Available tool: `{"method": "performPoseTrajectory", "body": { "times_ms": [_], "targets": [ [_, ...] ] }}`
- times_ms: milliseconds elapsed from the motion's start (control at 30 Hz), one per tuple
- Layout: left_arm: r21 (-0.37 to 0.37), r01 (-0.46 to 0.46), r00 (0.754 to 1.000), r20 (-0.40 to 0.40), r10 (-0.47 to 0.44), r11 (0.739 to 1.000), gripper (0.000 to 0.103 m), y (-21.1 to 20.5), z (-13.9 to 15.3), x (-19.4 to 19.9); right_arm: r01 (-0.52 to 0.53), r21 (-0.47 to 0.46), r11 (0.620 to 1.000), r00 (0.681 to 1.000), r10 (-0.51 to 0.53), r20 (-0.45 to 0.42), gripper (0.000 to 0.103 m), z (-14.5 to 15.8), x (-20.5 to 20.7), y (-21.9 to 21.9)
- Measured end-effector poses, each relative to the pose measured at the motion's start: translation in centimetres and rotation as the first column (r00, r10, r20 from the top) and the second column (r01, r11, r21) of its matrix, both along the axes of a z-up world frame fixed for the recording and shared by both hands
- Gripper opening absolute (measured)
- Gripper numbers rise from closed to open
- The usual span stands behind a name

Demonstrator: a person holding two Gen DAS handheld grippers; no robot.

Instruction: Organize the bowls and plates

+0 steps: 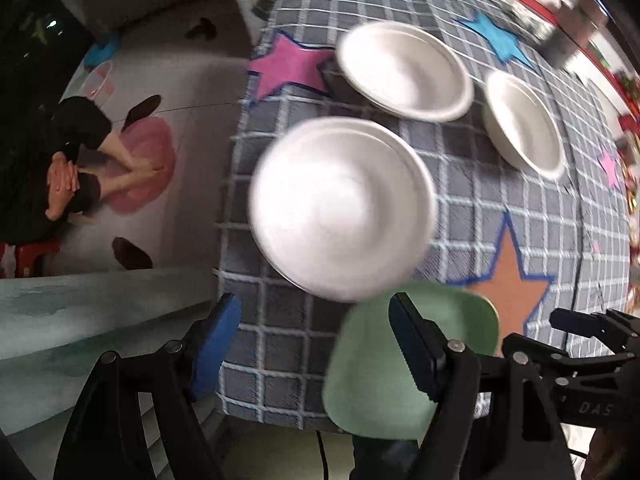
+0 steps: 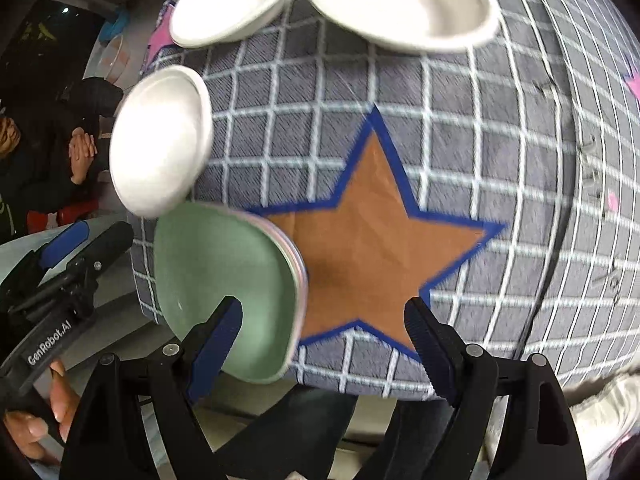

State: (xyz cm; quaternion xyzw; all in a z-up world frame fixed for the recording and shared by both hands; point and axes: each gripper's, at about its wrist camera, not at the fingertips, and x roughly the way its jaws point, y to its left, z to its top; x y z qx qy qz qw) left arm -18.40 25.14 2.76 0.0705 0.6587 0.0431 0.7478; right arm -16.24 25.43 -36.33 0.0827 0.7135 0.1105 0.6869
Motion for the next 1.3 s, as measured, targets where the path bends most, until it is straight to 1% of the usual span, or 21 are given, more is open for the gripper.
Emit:
{"method": "performPoseTrajectory", "body": {
  "times_ms": [133, 233, 367, 400, 433, 500, 567, 633, 733, 767, 800, 833, 867, 900, 933, 967, 1000, 1067, 1167, 1300],
  "targets": [
    [0.025, -0.059, 0.998, 0.012, 0.059, 0.998, 0.08, 2.1, 0.1, 1.8, -0.024, -0.002, 1.0, 0.999, 0.024, 0.028, 0.084, 0.9, 2.2, 1.8],
    [0.028, -0.085, 0.996, -0.012, 0.085, 0.996, 0.08, 3.7, -0.7, 3.5, -0.029, 0.001, 1.0, 0.999, 0.029, 0.039, 0.084, 0.8, 4.4, 3.1],
    [0.044, -0.089, 0.996, -0.024, 0.091, 0.995, 0.08, 4.8, -2.1, 5.4, -0.017, 0.025, 1.0, 0.999, 0.016, 0.04, 0.084, -0.7, 6.1, 4.5],
    [0.044, -0.087, 0.996, -0.027, 0.088, 0.995, 0.08, 5.0, -2.3, 5.7, -0.014, 0.031, 0.999, 0.999, 0.013, 0.038, 0.084, -1.1, 7.5, 3.7],
    [0.043, -0.083, 0.996, -0.031, 0.084, 0.996, 0.08, 5.1, -2.6, 6.0, -0.012, 0.039, 0.999, 0.999, 0.011, 0.035, 0.084, -2.4, 8.0, 4.5],
    [0.05, -0.072, 0.996, -0.043, 0.074, 0.996, 0.08, 5.1, -3.5, 6.6, -0.008, 0.053, 0.999, 0.999, 0.006, 0.033, 0.084, -3.5, 8.5, 5.6],
    [0.063, -0.053, 0.996, -0.073, 0.058, 0.997, 0.08, 5.2, -4.8, 7.2, -0.007, 0.06, 0.998, 1.0, 0.006, 0.03, 0.084, -4.3, 8.9, 6.6],
    [0.073, -0.046, 0.995, -0.088, 0.052, 0.996, 0.08, 5.2, -5.6, 7.4, -0.008, 0.054, 0.999, 1.0, 0.007, 0.023, 0.084, -5.0, 9.1, 7.5],
    [0.066, -0.037, 0.995, -0.092, 0.043, 0.997, 0.08, 5.0, -6.2, 7.8, -0.002, 0.037, 0.999, 1.0, 0.001, 0.017, 0.084, -5.4, 9.1, 7.6],
    [0.062, -0.034, 0.995, -0.096, 0.04, 0.998, 0.078, 4.8, -6.4, 7.9, 0.001, 0.039, 0.999, 1.0, -0.001, 0.014, 0.082, -5.6, 9.2, 7.7],
    [0.057, -0.031, 0.995, -0.098, 0.037, 0.998, 0.071, 4.5, -6.5, 7.9, 0.002, 0.041, 0.999, 1.0, -0.003, 0.015, 0.068, -5.7, 9.2, 7.7],
    [0.047, -0.027, 0.994, -0.107, 0.032, 0.999, 0.069, 4.2, -6.7, 8.0, 0.001, 0.04, 0.999, 1.0, -0.001, 0.014, 0.06, -5.8, 9.2, 7.7],
    [0.043, -0.027, 0.993, -0.113, 0.032, 0.999, 0.062, 3.8, -6.9, 8.1, 0.001, 0.05, 0.999, 1.0, -0.002, 0.007, 0.048, -6.0, 9.3, 7.7],
    [0.041, -0.025, 0.993, -0.116, 0.03, 0.999, 0.057, 3.4, -7.0, 8.2, 0.006, 0.069, 0.998, 1.0, -0.006, -0.001, 0.042, -6.1, 9.4, 7.6],
    [0.037, -0.021, 0.993, -0.119, 0.025, 0.999, 0.055, 2.9, -7.1, 8.3, 0.008, 0.083, 0.997, 1.0, -0.007, -0.005, 0.038, -6.6, 9.8, 7.9],
    [0.029, -0.012, 0.992, -0.125, 0.016, 1.0, 0.05, 2.2, -7.3, 8.4, 0.008, 0.107, 0.994, 1.0, -0.007, -0.012, 0.03, -6.6, 9.9, 7.8],
    [0.023, -0.002, 0.991, -0.135, 0.005, 1.0, 0.047, 1.4, -7.4, 8.4, 0.003, 0.113, 0.994, 1.0, -0.002, -0.013, 0.028, -6.6, 9.9, 7.4],
    [0.021, 0.033, 0.988, -0.149, -0.03, 0.999, 0.047, -0.4, -7.8, 8.4, -0.004, 0.101, 0.995, 1.0, 0.004, 0.002, 0.028, -6.3, 10.0, 6.5],
    [0.016, 0.081, 0.985, -0.153, -0.077, 0.997, 0.046, -3.2, -8.0, 8.6, 0.008, 0.103, 0.995, 1.0, -0.008, 0.0, 0.022, -6.2, 10.2, 5.0],
    [-0.003, 0.117, 0.981, -0.157, -0.116, 0.993, 0.046, -6.3, -8.1, 9.3, 0.044, 0.077, 0.996, 0.999, -0.045, 0.004, 0.022, -6.4, 10.4, 2.0]
  ]
}}
